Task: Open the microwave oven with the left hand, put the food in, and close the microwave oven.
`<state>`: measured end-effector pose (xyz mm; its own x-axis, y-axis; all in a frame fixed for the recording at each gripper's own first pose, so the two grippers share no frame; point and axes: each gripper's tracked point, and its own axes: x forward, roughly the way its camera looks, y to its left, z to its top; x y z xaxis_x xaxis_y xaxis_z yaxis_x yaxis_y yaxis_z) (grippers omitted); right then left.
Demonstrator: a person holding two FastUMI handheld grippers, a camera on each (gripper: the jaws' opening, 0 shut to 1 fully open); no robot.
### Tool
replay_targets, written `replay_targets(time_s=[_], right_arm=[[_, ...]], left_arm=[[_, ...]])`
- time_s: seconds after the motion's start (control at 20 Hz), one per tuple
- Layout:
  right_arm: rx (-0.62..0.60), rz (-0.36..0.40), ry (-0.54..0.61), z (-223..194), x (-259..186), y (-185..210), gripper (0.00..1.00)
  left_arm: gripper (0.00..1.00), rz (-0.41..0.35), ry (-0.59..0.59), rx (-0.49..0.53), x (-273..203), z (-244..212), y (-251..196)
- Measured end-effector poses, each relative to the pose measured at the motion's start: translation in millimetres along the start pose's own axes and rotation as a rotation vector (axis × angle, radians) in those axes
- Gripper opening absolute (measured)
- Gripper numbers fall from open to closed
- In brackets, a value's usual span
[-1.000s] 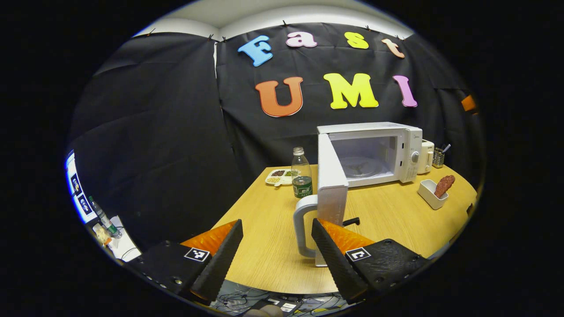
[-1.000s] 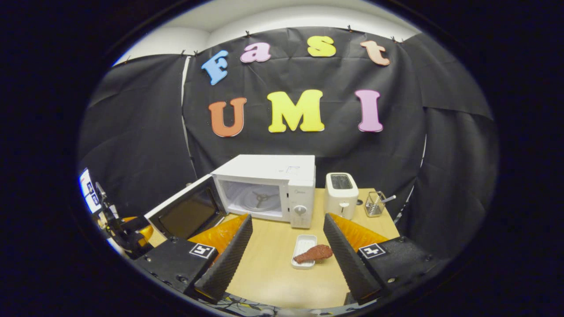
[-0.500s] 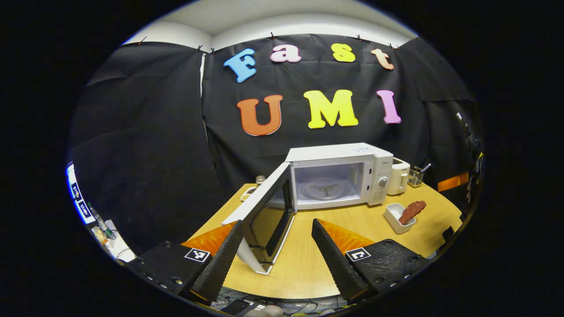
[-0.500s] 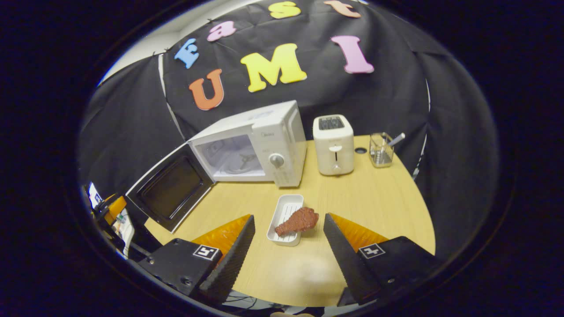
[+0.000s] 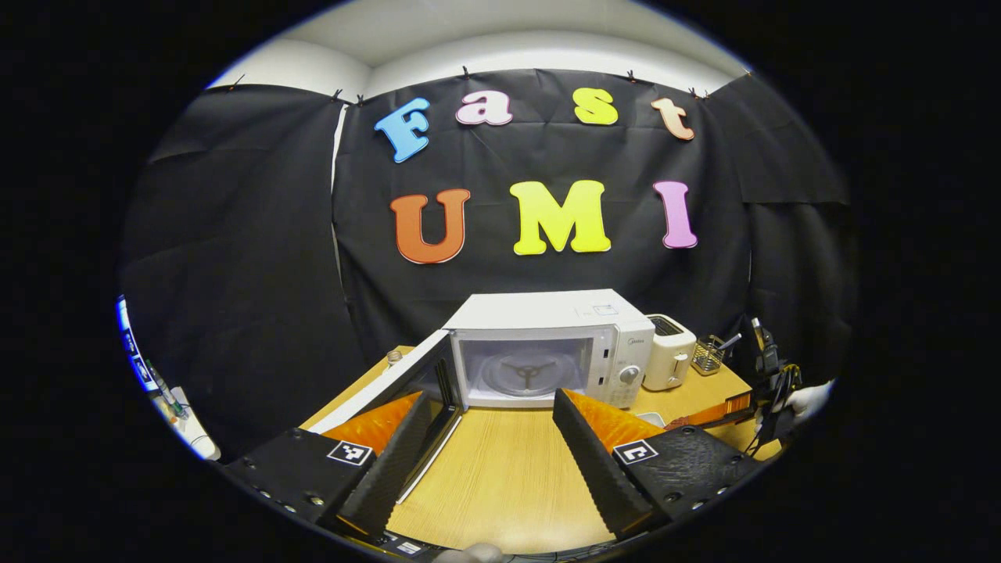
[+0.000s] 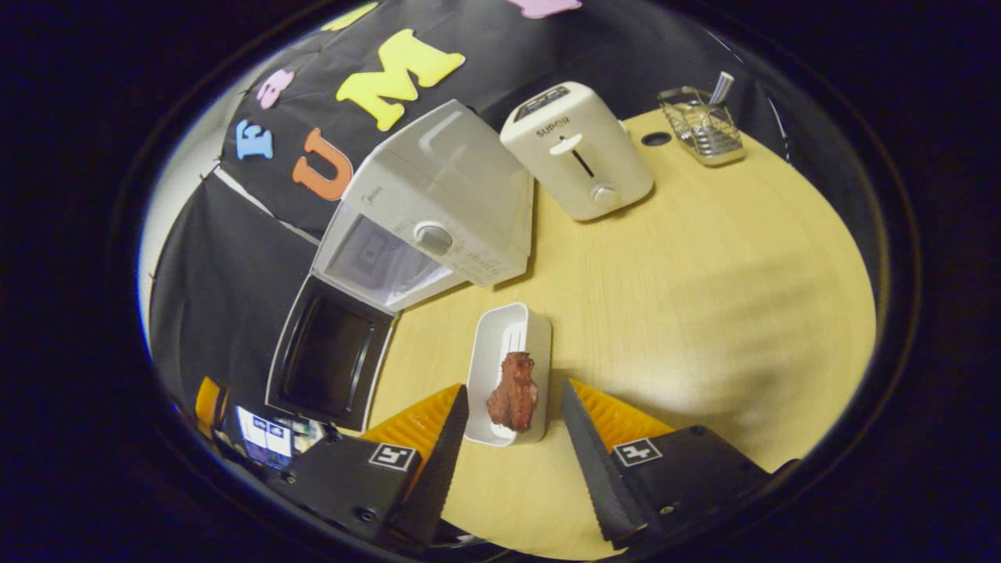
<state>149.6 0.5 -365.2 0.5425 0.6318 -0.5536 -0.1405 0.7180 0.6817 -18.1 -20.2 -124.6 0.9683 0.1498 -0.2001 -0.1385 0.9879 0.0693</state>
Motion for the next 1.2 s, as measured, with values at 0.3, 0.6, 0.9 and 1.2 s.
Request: replay_targets(time_s=[0.3, 0.6, 0.9, 1.2], right_arm=[[0.078, 0.048, 0.112, 3, 13, -6, 0.24], [0.053, 0.052, 0.113, 10, 7, -2, 0.16], [0.052, 0.100, -0.009, 36, -24, 49, 0.15], [0.078, 0.136, -0.206, 48, -33, 135, 0.15]], left_arm=[[0.96, 0.066, 0.041, 0.032, 1, -1, -18], [0.96, 0.104, 0.057, 0.043, -7, -2, -23], [0.96, 0.059, 0.034, 0.024, -5, -4, -18], [0.96, -0.059, 0.046, 0.022, 1, -16, 3]])
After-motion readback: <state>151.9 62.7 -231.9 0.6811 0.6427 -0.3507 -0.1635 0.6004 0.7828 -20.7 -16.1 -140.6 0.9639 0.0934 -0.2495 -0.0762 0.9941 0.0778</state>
